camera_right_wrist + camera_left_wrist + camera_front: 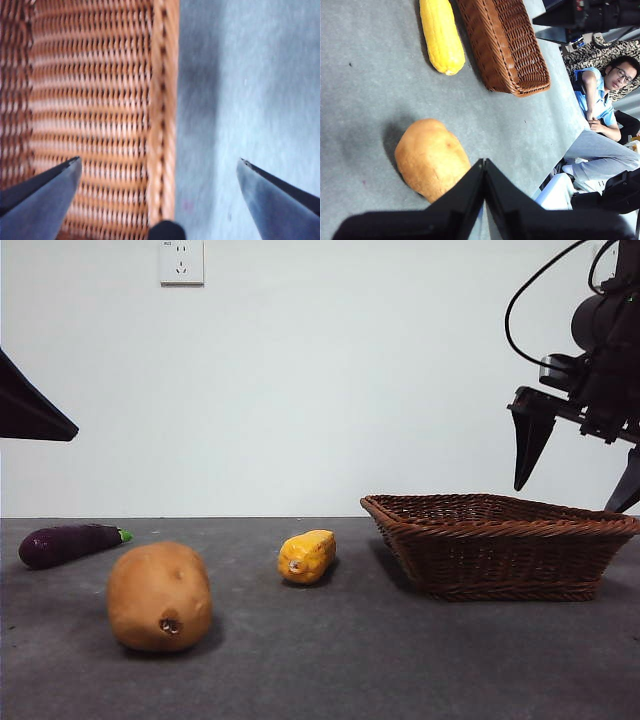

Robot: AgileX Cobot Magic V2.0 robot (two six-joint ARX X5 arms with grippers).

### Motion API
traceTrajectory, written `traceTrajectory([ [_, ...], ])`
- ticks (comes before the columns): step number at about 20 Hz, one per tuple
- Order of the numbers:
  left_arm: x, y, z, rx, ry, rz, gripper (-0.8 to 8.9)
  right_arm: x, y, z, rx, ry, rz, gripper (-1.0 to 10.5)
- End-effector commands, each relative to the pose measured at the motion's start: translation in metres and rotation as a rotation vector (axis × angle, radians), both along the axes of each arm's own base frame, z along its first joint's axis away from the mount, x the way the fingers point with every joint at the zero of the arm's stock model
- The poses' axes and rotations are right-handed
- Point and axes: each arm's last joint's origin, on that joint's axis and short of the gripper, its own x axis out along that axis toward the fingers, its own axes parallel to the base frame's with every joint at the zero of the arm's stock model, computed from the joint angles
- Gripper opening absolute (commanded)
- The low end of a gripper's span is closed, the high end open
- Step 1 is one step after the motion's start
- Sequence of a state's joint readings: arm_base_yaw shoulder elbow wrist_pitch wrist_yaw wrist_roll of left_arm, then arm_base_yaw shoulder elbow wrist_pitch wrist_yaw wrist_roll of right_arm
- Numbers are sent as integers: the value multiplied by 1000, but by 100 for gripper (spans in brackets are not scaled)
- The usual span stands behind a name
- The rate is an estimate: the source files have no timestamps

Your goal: Help me put the vegetables on the table into the basket

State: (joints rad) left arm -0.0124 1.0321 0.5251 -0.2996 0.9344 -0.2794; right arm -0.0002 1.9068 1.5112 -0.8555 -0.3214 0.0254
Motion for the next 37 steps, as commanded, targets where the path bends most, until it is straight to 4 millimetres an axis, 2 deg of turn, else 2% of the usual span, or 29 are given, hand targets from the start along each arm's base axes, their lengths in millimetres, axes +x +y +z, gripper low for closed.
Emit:
traceTrajectory([
  [1, 0, -1, 0, 6, -23, -19, -3, 7, 1, -14, 0, 15, 13, 565],
  [4, 0, -1, 0, 7, -26, -21, -4, 10, 3, -22, 1, 32, 19, 528],
  [7, 0, -1, 0, 10, -26, -18, -3, 10, 8, -23, 11, 30, 53, 196],
  [8, 0, -1, 0, 10, -26, -18, -4, 10, 9, -25, 14, 35, 55, 169],
  [11, 0, -1, 0, 10, -26, -18, -3, 11, 10, -25, 16, 29, 60, -17],
  [18, 1, -1, 2, 7, -25, -16, -4, 11, 9, -42, 44, 114, 59, -17],
  [21, 6, 0, 18, 51, -20, 28, -4, 4, 5, -24, 83, 96, 54, -17],
  [26, 17, 8, 73, 411, -28, 139, 3, -19, 0, 35, 103, -43, 54, -17],
  [27, 21, 9, 83, 477, -4, 143, 47, -26, 0, 47, 101, -67, 55, -17],
  [28, 26, 10, 91, 512, 26, 137, 204, -32, 0, 57, 101, -88, 56, -17],
  [29, 35, 9, 97, 520, 46, 119, 412, -39, 0, 67, 100, -107, 57, -17],
  [30, 45, 6, 101, 522, 57, 102, 534, -44, 1, 74, 100, -121, 59, -17],
  [33, 80, -18, 103, 529, 66, 10, 539, -57, 1, 88, 99, -132, 64, -17],
  [37, 126, -74, 81, 650, 60, -88, 539, -67, 1, 94, 105, -114, 70, -17],
])
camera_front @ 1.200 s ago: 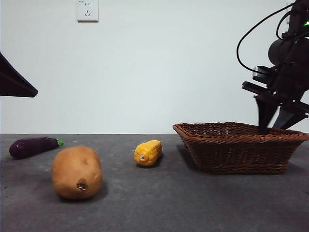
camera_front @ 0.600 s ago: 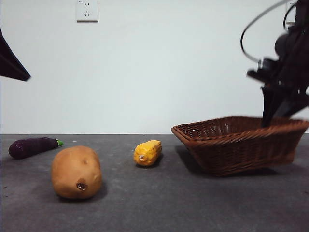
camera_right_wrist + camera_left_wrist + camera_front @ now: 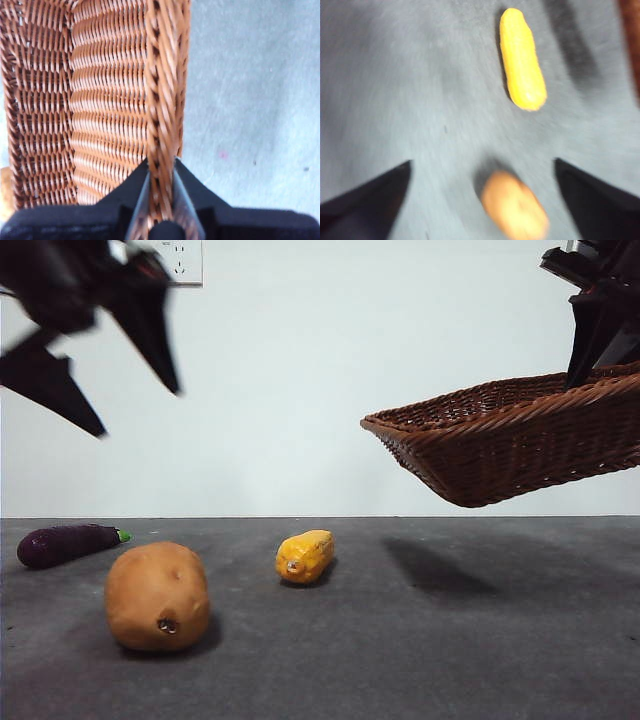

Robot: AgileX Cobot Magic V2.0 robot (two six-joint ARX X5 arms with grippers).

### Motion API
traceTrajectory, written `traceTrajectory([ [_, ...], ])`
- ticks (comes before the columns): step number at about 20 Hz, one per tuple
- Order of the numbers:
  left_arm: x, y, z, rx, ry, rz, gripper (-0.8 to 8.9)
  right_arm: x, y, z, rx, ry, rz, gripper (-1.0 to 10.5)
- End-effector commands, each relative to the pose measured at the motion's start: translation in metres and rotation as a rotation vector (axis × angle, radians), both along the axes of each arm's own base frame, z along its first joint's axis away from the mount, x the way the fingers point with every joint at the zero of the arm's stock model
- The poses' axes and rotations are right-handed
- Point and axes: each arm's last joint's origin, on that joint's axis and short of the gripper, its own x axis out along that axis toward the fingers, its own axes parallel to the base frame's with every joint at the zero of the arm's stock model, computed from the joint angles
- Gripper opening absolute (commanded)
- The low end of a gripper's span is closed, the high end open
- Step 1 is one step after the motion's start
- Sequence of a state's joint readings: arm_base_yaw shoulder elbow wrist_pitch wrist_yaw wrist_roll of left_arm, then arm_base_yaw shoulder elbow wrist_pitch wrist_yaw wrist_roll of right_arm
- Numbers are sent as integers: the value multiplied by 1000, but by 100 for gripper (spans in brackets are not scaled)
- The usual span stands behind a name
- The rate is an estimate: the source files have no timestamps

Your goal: Help me put the vegetables on the table into the basket

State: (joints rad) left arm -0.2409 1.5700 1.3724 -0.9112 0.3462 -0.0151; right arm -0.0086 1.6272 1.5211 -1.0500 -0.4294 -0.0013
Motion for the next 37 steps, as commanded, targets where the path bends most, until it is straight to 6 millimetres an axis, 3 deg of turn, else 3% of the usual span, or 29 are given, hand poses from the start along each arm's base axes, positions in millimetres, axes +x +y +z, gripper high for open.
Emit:
traceTrajectory([
  [1, 18, -28, -16, 42, 26, -47, 539, -4, 0, 3, 12, -4, 16, -17],
  [5, 46, -79, -40, 71, 64, -118, 541, -6, -7, 2, 10, 18, -8, -17],
  [10, 65, -124, -65, 98, 28, -143, 541, -13, -41, 0, 4, 59, -90, -17],
  [14, 68, -137, -86, 114, 49, -140, 541, -16, -60, 0, 4, 70, -152, -17],
  [20, 71, -144, -108, 170, 65, -125, 540, -16, -60, 0, -1, 71, -147, -17],
  [27, 68, -155, -116, 213, 49, -124, 520, -17, -59, 0, 0, 78, -146, -17],
  [29, 67, -156, -125, 230, 82, -126, 481, -18, -59, -1, 0, 87, -142, -17],
  [30, 67, -156, -126, 235, 89, -127, 377, -18, -59, -1, 0, 90, -141, -17],
  [32, 66, -157, -124, 231, 82, -132, 12, -18, -59, -1, 4, 91, -139, -17],
  [37, 63, -156, -112, 223, 62, -139, -8, -19, -59, -1, 7, 95, -139, -17],
])
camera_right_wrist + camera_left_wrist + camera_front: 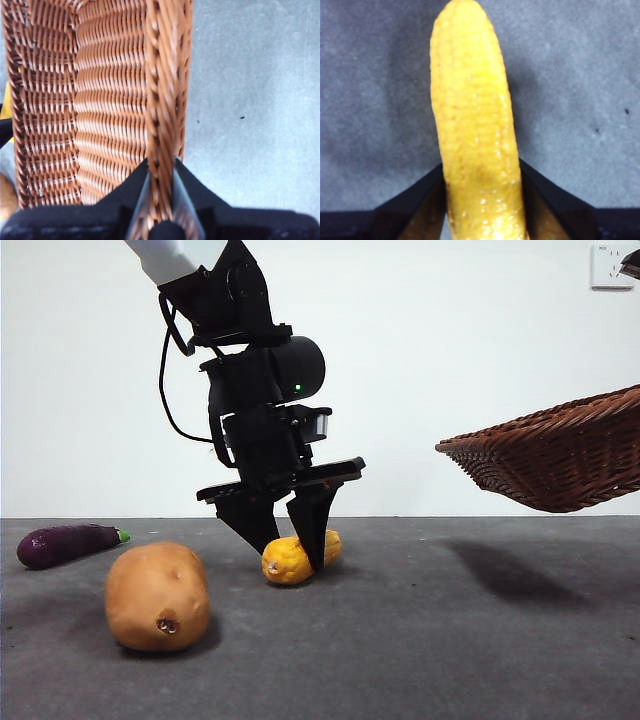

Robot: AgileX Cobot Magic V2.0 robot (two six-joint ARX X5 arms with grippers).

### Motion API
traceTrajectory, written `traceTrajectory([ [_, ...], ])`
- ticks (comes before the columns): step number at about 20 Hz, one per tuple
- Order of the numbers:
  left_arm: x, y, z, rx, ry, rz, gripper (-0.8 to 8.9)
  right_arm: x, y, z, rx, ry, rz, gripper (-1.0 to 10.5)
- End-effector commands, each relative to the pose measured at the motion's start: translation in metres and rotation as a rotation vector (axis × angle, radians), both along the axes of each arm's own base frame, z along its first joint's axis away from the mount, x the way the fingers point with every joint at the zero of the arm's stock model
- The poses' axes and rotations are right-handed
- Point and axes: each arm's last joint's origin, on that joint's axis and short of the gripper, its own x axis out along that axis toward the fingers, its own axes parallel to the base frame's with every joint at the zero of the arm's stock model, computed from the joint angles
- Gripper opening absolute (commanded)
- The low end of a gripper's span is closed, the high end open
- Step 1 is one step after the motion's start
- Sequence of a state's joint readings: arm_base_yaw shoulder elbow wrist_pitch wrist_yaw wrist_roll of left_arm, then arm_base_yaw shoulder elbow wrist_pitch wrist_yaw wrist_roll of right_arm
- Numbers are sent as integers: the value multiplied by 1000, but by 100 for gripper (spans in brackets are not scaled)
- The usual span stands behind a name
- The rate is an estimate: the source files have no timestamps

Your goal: Help me put the vegetables on the table into the basket

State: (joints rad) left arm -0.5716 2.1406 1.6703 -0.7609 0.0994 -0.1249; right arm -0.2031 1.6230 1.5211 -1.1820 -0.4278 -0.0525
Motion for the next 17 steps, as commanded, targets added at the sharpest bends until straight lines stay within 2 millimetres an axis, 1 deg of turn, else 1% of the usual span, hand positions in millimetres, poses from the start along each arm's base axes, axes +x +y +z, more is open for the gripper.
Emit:
traceTrajectory([
  [1, -5, 1, 16, -22, -16, -14, -8, -2, 1, 2, 13, -14, 11, -17],
  [4, -20, 7, 64, -116, -79, -36, -8, -1, 13, 2, 15, -7, 45, -17],
  [5, -28, 4, 81, -166, -100, -65, -8, 0, 21, 2, 7, -5, 67, -17],
  [6, -35, 2, 94, -202, -119, -79, -8, 1, 30, 2, -17, 3, 81, -17],
  [7, -44, -1, 105, -239, -130, -101, -8, 2, 43, 1, -56, 11, 97, -17],
  [8, -51, -5, 112, -277, -120, -130, -8, 3, 53, 1, -81, 8, 118, -17],
  [10, -62, -17, 115, -349, -78, -186, -8, 4, 77, 2, -78, -10, 175, -17],
  [12, -65, -28, 110, -363, -56, -192, -8, 2, 99, 2, -73, -11, 230, -17],
  [13, -65, -32, 106, -368, -43, -177, -8, 0, 106, 2, -70, -10, 247, -17],
  [15, -63, -32, 104, -358, -43, -127, -4, -2, 117, 2, -65, -3, 264, -17],
  [17, -62, -30, 103, -340, -47, -94, 6, -3, 120, 2, -60, 0, 274, -17],
])
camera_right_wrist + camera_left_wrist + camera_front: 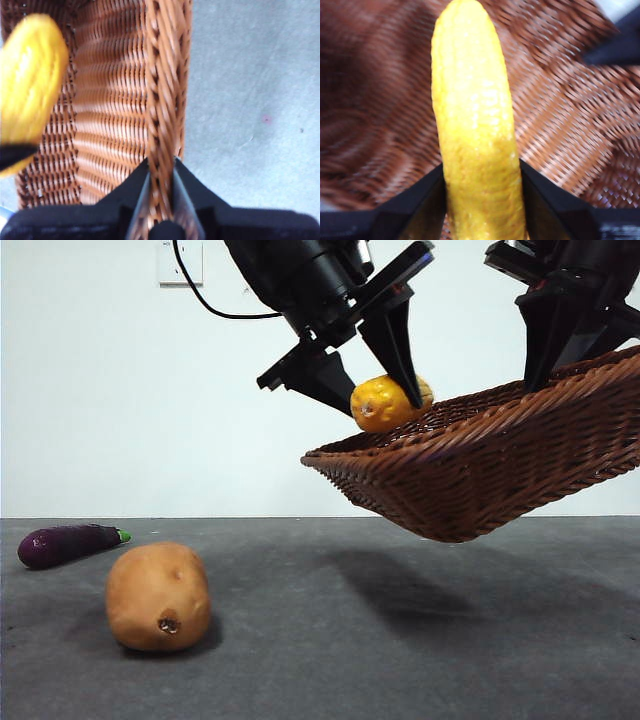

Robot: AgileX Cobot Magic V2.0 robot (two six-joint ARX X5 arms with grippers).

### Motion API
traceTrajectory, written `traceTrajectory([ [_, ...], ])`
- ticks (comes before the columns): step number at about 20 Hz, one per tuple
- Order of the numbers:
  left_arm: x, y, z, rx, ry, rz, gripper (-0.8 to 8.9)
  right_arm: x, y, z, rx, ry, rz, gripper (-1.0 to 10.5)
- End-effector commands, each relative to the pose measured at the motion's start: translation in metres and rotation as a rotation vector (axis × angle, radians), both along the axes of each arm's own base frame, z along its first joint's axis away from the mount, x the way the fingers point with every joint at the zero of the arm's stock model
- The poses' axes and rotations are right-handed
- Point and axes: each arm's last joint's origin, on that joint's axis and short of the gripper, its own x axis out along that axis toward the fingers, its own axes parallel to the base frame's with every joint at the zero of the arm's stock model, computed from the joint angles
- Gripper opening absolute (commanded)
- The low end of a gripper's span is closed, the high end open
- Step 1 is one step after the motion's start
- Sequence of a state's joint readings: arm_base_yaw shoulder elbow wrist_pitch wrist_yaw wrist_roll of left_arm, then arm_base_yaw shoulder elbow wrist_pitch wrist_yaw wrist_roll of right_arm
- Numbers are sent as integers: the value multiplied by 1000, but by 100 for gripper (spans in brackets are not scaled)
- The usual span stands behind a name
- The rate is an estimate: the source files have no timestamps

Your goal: Help me put the vegetables on the table into the basket

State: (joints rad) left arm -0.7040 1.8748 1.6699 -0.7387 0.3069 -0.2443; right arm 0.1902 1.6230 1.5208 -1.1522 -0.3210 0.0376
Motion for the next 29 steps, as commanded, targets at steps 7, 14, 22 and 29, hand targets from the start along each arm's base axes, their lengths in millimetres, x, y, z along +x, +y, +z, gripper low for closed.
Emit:
traceTrajectory([
  [7, 9, 4, -7, 78, -56, 123, 545, -5, 8, 2, 27, 13, 13, -17],
  [14, -2, 20, 3, 186, -70, 14, 533, -3, 6, 1, -24, -2, -14, -17],
  [22, -88, 93, 108, 186, -201, 76, 533, 1, 7, -4, -26, -10, -13, -17],
  [29, -143, 133, 127, 305, -211, 220, 533, 4, 7, -3, -24, -47, 4, -17],
])
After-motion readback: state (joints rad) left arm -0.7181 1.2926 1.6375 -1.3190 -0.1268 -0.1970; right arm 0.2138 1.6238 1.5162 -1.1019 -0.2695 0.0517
